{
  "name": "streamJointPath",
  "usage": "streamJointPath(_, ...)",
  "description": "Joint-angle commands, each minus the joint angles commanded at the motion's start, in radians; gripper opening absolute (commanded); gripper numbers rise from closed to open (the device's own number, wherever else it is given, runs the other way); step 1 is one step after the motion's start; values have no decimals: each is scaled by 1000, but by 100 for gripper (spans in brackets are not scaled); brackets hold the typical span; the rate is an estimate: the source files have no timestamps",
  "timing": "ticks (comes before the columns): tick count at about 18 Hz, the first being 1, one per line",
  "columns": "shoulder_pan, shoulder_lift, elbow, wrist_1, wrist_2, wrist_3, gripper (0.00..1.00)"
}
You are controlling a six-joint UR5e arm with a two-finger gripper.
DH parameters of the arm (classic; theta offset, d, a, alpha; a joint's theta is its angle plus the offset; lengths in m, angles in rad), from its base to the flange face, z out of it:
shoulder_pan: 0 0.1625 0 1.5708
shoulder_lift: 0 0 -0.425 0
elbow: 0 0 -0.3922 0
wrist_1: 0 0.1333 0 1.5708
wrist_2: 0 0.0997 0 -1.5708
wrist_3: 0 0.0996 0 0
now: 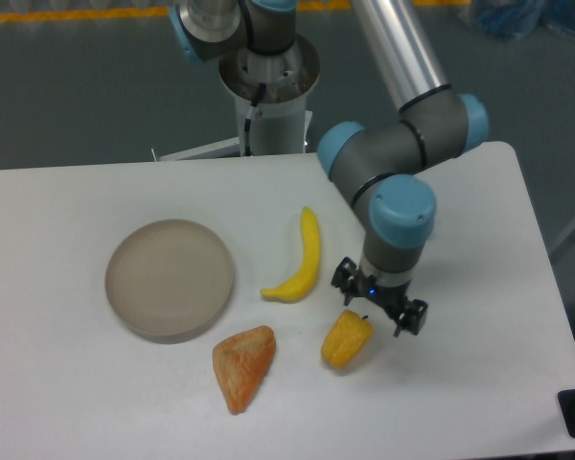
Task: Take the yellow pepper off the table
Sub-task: 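Move the open gripper over the yellow pepper and lower onto it, then close the gripper around the yellow pepper, then lift the yellow pepper up off the table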
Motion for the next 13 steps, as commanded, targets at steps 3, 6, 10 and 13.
streamJointPath(3,-5,-12,0,2,0,-6,100)
streamJointPath(6,-15,-31,0,12,0,-11,100)
streamJointPath(10,-20,-52,2,15,0,-11,100)
streamJointPath(13,-20,-55,2,14,0,-11,72)
